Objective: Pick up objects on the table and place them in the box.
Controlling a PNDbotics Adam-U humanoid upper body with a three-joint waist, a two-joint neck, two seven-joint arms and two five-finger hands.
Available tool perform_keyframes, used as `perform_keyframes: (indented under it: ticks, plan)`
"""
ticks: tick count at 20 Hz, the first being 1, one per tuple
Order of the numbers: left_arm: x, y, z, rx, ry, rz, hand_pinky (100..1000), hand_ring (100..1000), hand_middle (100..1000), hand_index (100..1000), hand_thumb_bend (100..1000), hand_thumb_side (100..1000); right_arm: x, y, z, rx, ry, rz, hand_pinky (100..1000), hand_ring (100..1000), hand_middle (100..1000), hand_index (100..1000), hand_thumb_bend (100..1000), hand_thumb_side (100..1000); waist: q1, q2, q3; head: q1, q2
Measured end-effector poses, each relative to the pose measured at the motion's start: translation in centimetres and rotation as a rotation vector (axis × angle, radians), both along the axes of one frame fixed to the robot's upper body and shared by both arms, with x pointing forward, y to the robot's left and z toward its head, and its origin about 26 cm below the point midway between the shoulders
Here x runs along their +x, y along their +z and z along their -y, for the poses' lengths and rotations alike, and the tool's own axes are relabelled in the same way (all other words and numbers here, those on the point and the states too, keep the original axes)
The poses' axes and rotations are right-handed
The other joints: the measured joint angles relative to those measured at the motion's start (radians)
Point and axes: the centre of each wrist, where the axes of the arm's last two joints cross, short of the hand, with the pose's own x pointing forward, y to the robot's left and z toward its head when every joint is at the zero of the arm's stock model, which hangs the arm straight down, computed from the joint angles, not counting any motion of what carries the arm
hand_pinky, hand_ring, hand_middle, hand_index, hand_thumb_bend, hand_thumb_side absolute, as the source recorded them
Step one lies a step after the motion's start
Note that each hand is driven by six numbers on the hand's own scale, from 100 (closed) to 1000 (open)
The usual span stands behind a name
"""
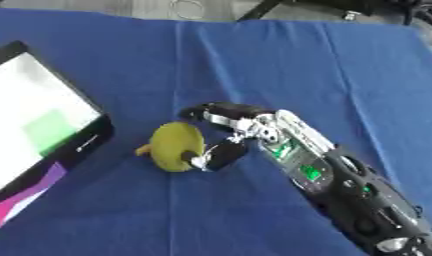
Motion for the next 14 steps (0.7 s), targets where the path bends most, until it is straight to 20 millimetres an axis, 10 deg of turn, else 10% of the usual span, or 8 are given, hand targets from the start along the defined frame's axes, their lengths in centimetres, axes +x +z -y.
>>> perform_keyframes:
  ticks: [14]
  plan:
    - [-0.1, -0.1, 0.0, -0.005, -0.002, 0.005, 761, 779, 575, 793, 580, 592, 1.0, 0.1, -0.1, -0.02, 0.011, -0.029, 868, 756, 555, 765, 100, 378, 0.0, 0.001, 0.003, 0.003, 0.001]
